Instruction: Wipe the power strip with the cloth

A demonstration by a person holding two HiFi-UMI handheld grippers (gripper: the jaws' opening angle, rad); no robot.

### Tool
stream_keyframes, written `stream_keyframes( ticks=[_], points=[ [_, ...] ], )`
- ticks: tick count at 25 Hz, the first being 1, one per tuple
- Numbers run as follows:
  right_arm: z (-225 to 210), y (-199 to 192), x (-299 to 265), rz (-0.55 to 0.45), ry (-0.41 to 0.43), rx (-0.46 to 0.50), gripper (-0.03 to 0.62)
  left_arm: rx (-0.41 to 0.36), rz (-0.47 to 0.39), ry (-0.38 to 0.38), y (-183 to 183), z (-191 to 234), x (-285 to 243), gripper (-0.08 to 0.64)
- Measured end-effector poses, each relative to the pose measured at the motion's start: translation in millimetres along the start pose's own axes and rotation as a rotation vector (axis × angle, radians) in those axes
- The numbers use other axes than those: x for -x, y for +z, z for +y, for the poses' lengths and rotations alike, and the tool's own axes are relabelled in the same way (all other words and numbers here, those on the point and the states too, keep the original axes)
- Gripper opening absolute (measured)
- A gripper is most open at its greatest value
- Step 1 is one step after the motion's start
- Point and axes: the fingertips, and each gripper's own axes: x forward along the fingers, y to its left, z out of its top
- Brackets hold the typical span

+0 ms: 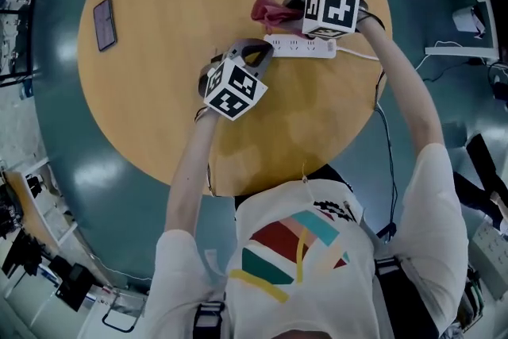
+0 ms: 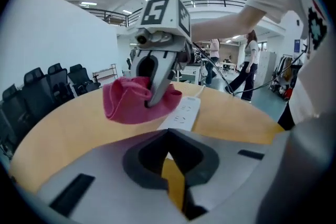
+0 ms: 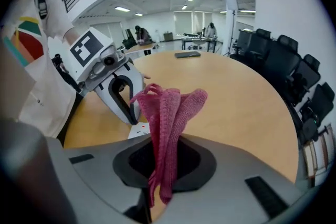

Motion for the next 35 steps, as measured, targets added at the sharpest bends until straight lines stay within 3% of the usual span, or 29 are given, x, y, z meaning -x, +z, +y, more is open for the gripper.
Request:
stream_keyframes(
  ticks=[6, 10, 13, 22, 31, 35],
  points=[
    [-3, 9, -22, 0.097, 0.122, 0.138, 0.04, 0.032, 0.052, -0.03, -12, -6, -13, 0.043],
    [7, 7, -34, 0.132, 0.224, 0.13, 0.039, 0.144, 0.042, -0.037, -12, 0, -15, 0.043],
    [12, 6, -40, 0.138, 0.257, 0.13, 0.04, 0.11, 0.061, -0.022, -13, 0, -16, 0.043],
    [20, -9, -34, 0.162, 0.279, 0.111, 0.039, 0.078, 0.104, 0.013, -14, -1, -17, 0.043],
    [29, -86, 0, 0.261, 0.253, -0.001, 0.039, 0.068, 0.131, 0.053, -15, -5, -18, 0.043],
    [30, -108, 13, 0.246, 0.227, -0.069, 0.039, 0.072, 0.141, 0.053, -15, -5, -18, 0.043]
  ],
)
